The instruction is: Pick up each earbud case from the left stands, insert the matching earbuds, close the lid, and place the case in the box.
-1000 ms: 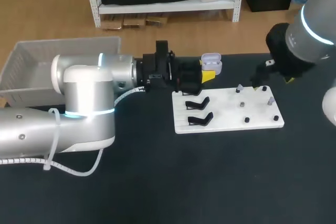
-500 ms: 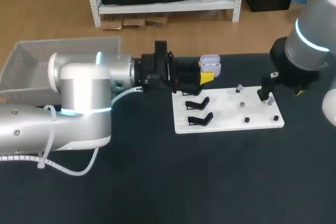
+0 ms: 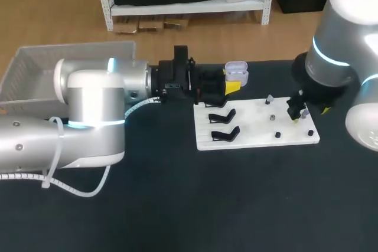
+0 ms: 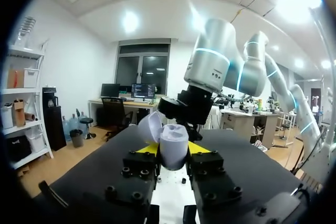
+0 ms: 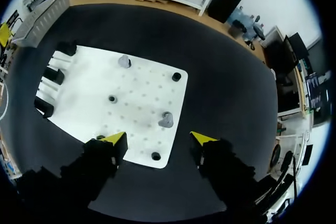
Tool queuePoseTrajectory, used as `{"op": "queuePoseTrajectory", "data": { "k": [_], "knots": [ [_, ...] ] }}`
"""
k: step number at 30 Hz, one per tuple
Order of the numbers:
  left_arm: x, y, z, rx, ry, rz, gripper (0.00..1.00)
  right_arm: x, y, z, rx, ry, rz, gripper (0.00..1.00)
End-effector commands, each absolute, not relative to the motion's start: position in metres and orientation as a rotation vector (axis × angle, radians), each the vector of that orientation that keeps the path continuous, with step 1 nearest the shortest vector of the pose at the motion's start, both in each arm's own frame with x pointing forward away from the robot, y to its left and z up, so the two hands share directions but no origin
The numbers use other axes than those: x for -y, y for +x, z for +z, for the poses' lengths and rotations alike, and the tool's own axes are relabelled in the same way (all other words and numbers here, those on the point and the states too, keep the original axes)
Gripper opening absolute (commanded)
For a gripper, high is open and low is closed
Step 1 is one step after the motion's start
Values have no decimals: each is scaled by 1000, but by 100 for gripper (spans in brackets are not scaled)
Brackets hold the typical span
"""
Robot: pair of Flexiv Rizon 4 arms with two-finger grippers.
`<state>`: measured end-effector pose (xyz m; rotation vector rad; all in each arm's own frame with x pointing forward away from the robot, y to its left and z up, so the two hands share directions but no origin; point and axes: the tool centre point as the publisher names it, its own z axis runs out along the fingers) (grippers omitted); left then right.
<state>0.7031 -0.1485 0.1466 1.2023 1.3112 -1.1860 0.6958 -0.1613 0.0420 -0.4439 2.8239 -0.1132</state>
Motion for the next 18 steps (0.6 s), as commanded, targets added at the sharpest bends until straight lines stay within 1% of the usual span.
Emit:
{"op": "queuePoseTrajectory", "data": {
  "k": [1,5,6,7,9,12,18],
  "knots": [
    [149,702,145,-1305,1196,-1182,0,160,703,38,-2845,-454,-111,67],
    [149,702,145,-1305,1196,-1182,0,161,705,34,-2856,-459,-107,59],
    [149,702,145,-1305,1196,-1182,0,161,705,34,-2860,-465,-109,49],
    [149,702,145,-1305,1196,-1182,0,160,705,33,-2862,-471,-114,47],
    [149,702,145,-1305,1196,-1182,0,160,706,32,-2864,-474,-114,45],
    [149,702,145,-1305,1196,-1182,0,161,707,31,-2867,-485,-130,41],
    [149,702,145,-1305,1196,-1182,0,161,711,28,-2875,-465,-133,42]
  ]
}}
